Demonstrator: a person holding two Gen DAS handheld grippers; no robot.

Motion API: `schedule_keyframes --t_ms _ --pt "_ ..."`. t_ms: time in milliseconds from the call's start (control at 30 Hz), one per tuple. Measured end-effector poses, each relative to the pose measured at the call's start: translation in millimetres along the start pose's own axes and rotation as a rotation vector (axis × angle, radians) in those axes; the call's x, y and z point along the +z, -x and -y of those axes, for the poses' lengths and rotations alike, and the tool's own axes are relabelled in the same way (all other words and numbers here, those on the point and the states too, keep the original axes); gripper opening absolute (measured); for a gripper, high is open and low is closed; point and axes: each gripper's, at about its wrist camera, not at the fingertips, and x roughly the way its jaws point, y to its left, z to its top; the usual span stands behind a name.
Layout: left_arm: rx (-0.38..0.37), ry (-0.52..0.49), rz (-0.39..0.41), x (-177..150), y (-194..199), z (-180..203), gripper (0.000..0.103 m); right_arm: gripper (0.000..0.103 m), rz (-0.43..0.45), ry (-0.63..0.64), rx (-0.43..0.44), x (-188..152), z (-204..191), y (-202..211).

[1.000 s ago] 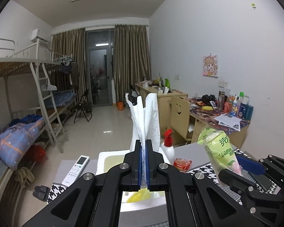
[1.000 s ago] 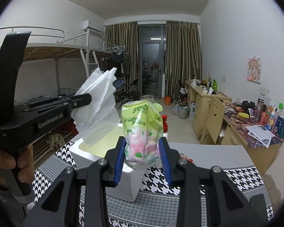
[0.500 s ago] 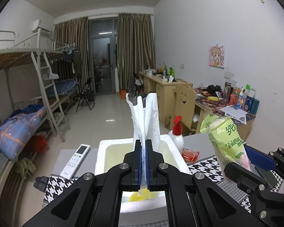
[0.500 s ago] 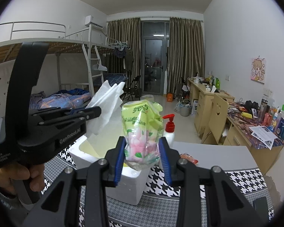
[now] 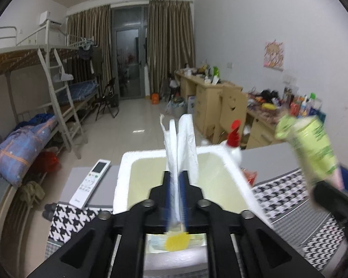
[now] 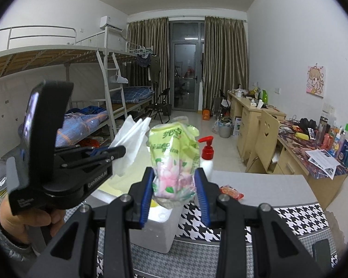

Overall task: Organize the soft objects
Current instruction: 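Open the left tool to drop the white tissues into the foam box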

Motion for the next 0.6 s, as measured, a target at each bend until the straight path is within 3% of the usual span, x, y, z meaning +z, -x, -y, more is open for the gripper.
schedule_keyframes --t_ms 67,133,367,600 --pt "-0.005 0.006 -0.027 -4.1 -7.3 -2.6 0.059 0.04 -0.004 -0.001 -0.002 -0.4 -1.4 -1.0" --pt "0.004 0.004 -0.027 -7.1 -9.0 -3.9 0.069 0.04 -0.007 -0.001 -0.005 -0.3 -1.9 -2.3" --pt "0.037 0.013 0.016 -4.3 3.7 -14.1 0.096 0.04 -0.016 -0.002 -0.011 2.0 -4.6 -8.3" --pt "0.066 0.026 0.047 -3.5 12.2 -23.8 0.099 0.04 -0.028 0.005 -0.004 3.9 -7.1 -18.1"
